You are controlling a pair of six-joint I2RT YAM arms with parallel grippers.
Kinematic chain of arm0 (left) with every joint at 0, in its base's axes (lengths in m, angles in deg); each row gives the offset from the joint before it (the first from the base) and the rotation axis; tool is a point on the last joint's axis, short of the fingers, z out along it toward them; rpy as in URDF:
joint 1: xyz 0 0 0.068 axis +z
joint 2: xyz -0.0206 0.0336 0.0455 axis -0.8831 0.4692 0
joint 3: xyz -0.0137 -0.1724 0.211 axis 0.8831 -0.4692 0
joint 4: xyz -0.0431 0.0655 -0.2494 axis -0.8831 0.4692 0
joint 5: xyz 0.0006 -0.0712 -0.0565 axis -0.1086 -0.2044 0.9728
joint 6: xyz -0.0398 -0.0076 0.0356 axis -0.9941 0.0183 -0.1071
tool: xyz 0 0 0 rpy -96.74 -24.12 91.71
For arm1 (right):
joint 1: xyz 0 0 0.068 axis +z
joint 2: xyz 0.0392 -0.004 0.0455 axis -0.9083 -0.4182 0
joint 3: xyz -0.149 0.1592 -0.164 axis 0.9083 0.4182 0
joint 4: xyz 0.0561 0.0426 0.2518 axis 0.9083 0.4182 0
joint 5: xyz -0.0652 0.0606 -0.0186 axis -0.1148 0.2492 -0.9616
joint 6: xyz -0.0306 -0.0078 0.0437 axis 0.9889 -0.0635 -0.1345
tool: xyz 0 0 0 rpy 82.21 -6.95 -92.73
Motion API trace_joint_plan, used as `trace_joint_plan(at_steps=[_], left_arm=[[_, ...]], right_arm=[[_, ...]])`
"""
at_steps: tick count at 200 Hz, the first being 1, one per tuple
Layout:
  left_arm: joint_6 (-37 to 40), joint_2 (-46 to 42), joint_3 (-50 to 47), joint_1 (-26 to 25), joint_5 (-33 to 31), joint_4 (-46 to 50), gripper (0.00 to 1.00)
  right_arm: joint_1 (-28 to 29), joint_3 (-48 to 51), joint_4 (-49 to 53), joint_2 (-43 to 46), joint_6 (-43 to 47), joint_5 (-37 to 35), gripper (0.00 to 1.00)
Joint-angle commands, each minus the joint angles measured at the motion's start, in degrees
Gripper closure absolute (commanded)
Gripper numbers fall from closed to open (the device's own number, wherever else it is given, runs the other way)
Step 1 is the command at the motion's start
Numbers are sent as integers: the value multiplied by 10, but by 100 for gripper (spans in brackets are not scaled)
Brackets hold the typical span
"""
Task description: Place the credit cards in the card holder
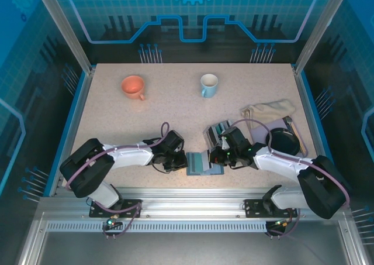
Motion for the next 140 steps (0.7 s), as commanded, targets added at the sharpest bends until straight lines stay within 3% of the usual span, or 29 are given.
trace_joint_plan(at_steps=[1, 140], left_arm=[[4, 18, 9, -4, 7, -6, 88], [-3, 29, 12, -8, 8, -10, 89]], right_arm=[[7, 18, -33, -19, -12, 11, 95], [27, 33, -18, -6, -32, -4, 96]])
